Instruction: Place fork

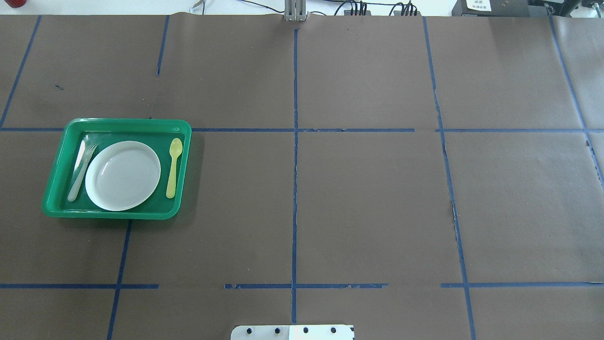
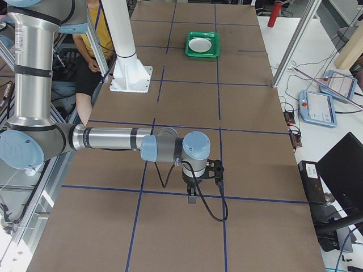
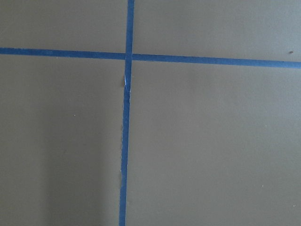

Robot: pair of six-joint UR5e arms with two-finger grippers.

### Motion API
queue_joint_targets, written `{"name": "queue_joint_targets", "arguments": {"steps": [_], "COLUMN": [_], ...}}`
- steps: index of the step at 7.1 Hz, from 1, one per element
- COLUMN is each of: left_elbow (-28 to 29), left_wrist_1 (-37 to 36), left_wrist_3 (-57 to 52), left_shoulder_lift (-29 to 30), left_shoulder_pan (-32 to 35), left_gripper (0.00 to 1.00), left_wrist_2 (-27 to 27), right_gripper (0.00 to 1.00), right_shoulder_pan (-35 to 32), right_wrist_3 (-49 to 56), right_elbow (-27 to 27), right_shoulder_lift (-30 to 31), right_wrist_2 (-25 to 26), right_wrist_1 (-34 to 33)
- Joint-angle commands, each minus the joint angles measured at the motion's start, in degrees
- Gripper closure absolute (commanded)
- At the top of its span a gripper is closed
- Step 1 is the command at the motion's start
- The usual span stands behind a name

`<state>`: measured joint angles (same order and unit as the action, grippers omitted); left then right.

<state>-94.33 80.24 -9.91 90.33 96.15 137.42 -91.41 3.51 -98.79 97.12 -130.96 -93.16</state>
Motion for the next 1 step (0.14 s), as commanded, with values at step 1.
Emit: {"name": "queue_joint_targets", "arguments": {"steps": [1], "left_elbow": [-1.0], "left_wrist_1": [0.0], "left_wrist_3": [0.1], "left_shoulder_lift": [0.9], "left_shoulder_pan": [0.0], "left_gripper": [0.00], "left_wrist_2": [-0.2], "right_gripper": [0.00], "right_shoulder_pan": [0.0], "right_wrist_3": [0.0], "right_elbow": [0.0], "right_shoulder_lift": [0.0], "right_wrist_2": [-0.1], "right_wrist_1": [0.0]}}
